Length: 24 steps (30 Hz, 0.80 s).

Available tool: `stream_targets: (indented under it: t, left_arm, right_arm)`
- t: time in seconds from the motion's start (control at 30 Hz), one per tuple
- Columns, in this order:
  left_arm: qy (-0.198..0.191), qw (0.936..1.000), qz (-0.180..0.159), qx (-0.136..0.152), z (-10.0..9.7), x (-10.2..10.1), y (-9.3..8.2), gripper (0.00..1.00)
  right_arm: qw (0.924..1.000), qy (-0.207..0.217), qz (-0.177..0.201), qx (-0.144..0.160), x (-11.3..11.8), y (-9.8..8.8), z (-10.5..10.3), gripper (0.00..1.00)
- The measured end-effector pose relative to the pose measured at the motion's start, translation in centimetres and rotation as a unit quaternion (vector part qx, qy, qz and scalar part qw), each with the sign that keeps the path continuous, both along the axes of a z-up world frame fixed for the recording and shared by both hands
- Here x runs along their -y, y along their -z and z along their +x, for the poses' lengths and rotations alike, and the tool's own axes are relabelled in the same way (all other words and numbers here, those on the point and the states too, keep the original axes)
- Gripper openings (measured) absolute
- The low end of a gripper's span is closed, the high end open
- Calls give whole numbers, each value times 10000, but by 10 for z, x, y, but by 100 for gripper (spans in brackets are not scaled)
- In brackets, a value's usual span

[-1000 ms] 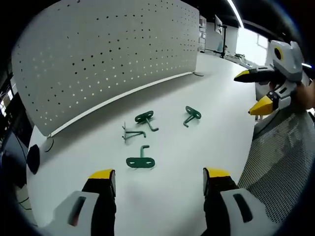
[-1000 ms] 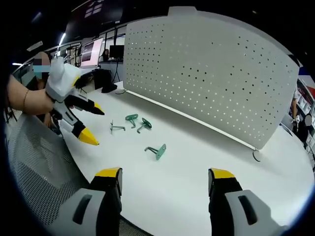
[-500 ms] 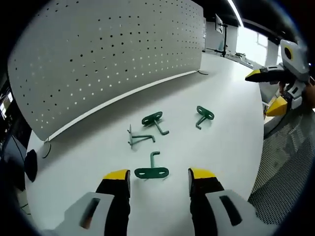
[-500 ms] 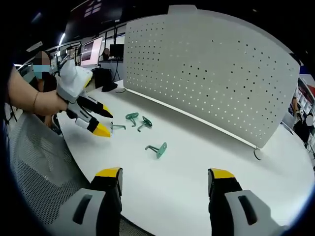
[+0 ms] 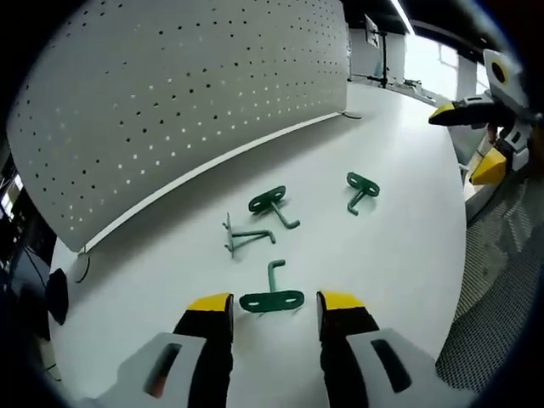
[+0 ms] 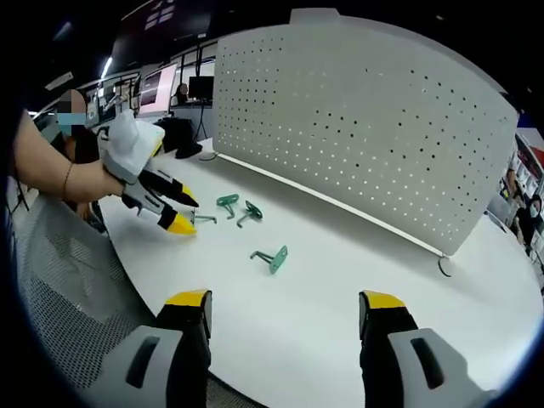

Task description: Insert the hook assembly into the mounting plate slot until the hook locks in place.

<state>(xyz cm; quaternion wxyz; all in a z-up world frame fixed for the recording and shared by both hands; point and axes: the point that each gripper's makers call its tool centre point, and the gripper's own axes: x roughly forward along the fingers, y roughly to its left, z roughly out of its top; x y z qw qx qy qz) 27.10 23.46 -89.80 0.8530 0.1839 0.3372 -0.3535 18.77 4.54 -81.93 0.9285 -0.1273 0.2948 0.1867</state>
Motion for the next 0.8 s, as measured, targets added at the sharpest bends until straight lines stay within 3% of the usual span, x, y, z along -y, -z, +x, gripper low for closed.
stream_targets:
  t: [0.5,0.8]
  left_arm:
    - [-67,9999,-68,46,5,1,3,31]
    - [-333,9981,-443,-281,6,-1,2,31]
  right_arm:
    - [10000,-3,-5,13,-1,-1,0,67]
    - [10000,-4,-3,35,-1,-1,1,67]
